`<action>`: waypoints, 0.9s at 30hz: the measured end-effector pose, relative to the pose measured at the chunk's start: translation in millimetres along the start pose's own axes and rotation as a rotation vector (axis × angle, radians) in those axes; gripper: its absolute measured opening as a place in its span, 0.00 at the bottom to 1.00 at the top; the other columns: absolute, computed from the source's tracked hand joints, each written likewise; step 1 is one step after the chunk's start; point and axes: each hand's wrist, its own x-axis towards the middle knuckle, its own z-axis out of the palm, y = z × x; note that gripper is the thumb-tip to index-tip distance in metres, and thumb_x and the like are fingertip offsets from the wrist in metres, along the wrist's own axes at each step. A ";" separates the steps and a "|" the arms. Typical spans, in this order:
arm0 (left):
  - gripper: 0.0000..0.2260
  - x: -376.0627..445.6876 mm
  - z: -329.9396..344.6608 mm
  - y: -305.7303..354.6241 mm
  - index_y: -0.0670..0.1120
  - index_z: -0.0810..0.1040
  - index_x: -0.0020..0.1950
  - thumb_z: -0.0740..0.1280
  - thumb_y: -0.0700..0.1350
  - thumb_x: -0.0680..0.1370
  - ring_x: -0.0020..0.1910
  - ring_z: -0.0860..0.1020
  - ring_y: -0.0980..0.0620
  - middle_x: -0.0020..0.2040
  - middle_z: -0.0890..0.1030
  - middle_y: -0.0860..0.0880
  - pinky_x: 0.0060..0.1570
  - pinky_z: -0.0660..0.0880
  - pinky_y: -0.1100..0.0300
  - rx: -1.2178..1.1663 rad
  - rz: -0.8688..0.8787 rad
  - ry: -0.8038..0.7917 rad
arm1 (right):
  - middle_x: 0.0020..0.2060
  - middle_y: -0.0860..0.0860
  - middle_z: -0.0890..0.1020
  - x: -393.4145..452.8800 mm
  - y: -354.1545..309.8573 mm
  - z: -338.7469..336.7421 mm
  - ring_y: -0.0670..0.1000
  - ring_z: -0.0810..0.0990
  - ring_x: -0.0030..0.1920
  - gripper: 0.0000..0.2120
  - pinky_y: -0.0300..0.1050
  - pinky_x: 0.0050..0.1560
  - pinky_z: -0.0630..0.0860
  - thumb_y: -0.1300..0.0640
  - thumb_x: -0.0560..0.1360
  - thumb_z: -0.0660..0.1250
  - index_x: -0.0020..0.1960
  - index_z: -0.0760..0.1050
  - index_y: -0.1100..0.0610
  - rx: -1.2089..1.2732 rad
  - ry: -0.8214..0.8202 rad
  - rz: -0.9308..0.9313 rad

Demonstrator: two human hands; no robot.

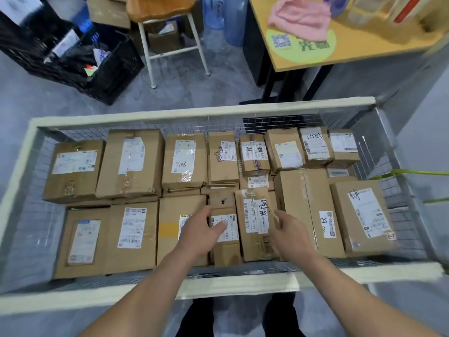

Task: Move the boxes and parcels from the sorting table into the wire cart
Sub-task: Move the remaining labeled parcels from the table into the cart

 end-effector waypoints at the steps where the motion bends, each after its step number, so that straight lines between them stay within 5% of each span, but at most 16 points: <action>1: 0.27 -7.0 -8.6 12.7 0.51 0.68 0.77 0.69 0.55 0.79 0.70 0.72 0.51 0.73 0.73 0.52 0.67 0.70 0.55 0.063 0.049 0.003 | 0.50 0.44 0.80 -7.1 -8.4 -8.2 0.49 0.77 0.44 0.15 0.26 0.35 0.71 0.65 0.79 0.64 0.64 0.77 0.53 -0.009 0.017 -0.015; 3: 0.26 -23.5 -27.3 43.5 0.51 0.69 0.76 0.67 0.57 0.79 0.71 0.71 0.52 0.73 0.72 0.53 0.65 0.68 0.59 0.191 0.165 0.006 | 0.48 0.47 0.81 -22.9 -29.2 -28.4 0.53 0.80 0.48 0.11 0.34 0.43 0.75 0.62 0.79 0.65 0.61 0.78 0.56 -0.043 0.064 -0.027; 6: 0.27 -50.4 -55.3 96.6 0.51 0.67 0.77 0.62 0.59 0.80 0.73 0.68 0.53 0.76 0.69 0.53 0.69 0.67 0.57 0.417 0.355 0.030 | 0.48 0.50 0.84 -50.0 -62.8 -64.9 0.48 0.81 0.41 0.20 0.44 0.50 0.80 0.57 0.79 0.67 0.70 0.74 0.59 -0.040 0.125 -0.078; 9: 0.28 -79.1 -82.2 150.6 0.50 0.65 0.78 0.60 0.61 0.81 0.75 0.65 0.52 0.77 0.67 0.52 0.72 0.65 0.54 0.565 0.562 0.068 | 0.67 0.53 0.79 -87.2 -97.1 -106.4 0.52 0.80 0.59 0.29 0.47 0.67 0.73 0.52 0.79 0.68 0.78 0.67 0.58 -0.079 0.219 -0.107; 12: 0.29 -107.9 -101.1 201.0 0.50 0.65 0.78 0.60 0.61 0.81 0.76 0.64 0.52 0.77 0.67 0.52 0.71 0.64 0.56 0.618 0.756 0.104 | 0.67 0.47 0.77 -127.4 -120.1 -147.0 0.54 0.77 0.65 0.24 0.43 0.62 0.70 0.52 0.79 0.68 0.73 0.71 0.56 -0.112 0.344 -0.138; 17: 0.27 -156.8 -102.6 269.8 0.49 0.69 0.75 0.60 0.62 0.81 0.74 0.65 0.52 0.74 0.70 0.52 0.69 0.64 0.57 0.701 1.020 0.153 | 0.73 0.53 0.71 -184.6 -126.0 -200.3 0.54 0.69 0.73 0.28 0.47 0.66 0.67 0.46 0.80 0.65 0.76 0.66 0.57 -0.253 0.537 -0.099; 22: 0.31 -206.6 -77.4 319.1 0.48 0.73 0.70 0.54 0.67 0.77 0.70 0.69 0.51 0.69 0.74 0.52 0.65 0.69 0.54 0.732 1.191 0.158 | 0.69 0.53 0.74 -247.2 -105.0 -241.4 0.55 0.69 0.72 0.28 0.50 0.68 0.69 0.43 0.79 0.65 0.74 0.68 0.55 -0.270 0.746 -0.082; 27: 0.28 -260.2 -34.0 347.7 0.49 0.70 0.75 0.59 0.64 0.80 0.72 0.68 0.52 0.72 0.72 0.53 0.68 0.67 0.55 0.726 1.326 0.145 | 0.69 0.53 0.75 -311.2 -64.1 -271.0 0.56 0.68 0.72 0.25 0.53 0.68 0.68 0.42 0.79 0.65 0.69 0.70 0.57 -0.310 0.864 -0.007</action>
